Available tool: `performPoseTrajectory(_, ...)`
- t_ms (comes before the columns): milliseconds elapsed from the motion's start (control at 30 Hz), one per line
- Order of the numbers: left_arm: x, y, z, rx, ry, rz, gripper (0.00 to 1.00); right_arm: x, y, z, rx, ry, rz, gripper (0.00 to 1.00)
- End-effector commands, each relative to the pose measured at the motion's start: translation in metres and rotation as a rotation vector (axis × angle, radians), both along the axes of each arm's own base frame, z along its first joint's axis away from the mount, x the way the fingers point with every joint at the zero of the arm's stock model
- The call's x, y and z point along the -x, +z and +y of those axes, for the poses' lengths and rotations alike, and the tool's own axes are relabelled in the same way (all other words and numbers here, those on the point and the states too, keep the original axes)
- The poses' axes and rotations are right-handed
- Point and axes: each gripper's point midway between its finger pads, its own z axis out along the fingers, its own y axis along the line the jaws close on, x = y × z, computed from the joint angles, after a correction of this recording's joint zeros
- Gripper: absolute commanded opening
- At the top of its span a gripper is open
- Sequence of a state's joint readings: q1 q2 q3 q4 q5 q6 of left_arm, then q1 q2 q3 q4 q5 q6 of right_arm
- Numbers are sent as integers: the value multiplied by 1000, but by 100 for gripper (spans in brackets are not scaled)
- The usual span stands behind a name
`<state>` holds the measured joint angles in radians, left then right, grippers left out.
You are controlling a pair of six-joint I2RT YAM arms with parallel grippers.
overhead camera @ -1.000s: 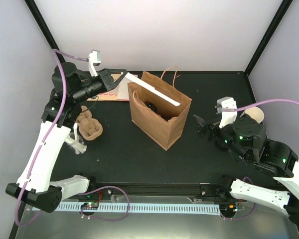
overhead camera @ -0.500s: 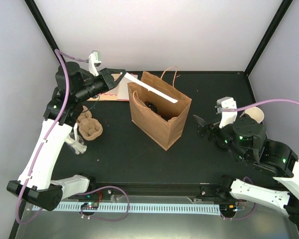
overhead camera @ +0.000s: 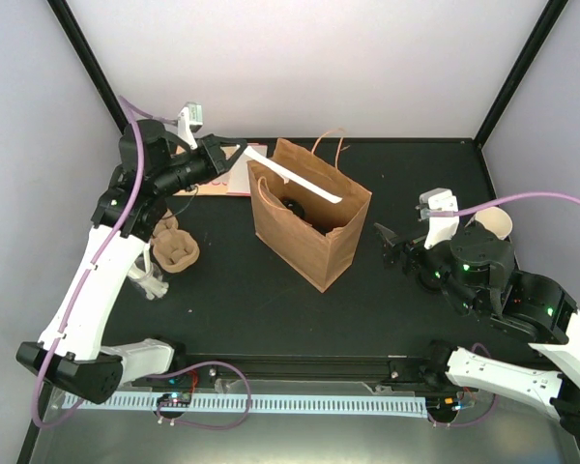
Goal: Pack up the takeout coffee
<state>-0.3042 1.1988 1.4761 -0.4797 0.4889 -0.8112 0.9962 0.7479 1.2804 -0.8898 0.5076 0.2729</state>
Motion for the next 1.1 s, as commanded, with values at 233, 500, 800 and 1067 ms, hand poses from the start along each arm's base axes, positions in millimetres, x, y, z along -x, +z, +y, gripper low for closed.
performPoseTrajectory(233,1,-17,-2,-96,1,21,2,-1,-2,-4,-18,-24,8,99)
performPoseTrajectory(500,21,-34,-13,-305,-68,61,2,-2,-4,0,-20,-17,12,99)
performPoseTrajectory(800,41,-36,-25,-420,-76,38,1,-2,-6,4,-27,-4,20,99)
performPoseTrajectory(1067,43,-42,-37,-456,-111,39,34,0,-9,5,-33,3,34,99)
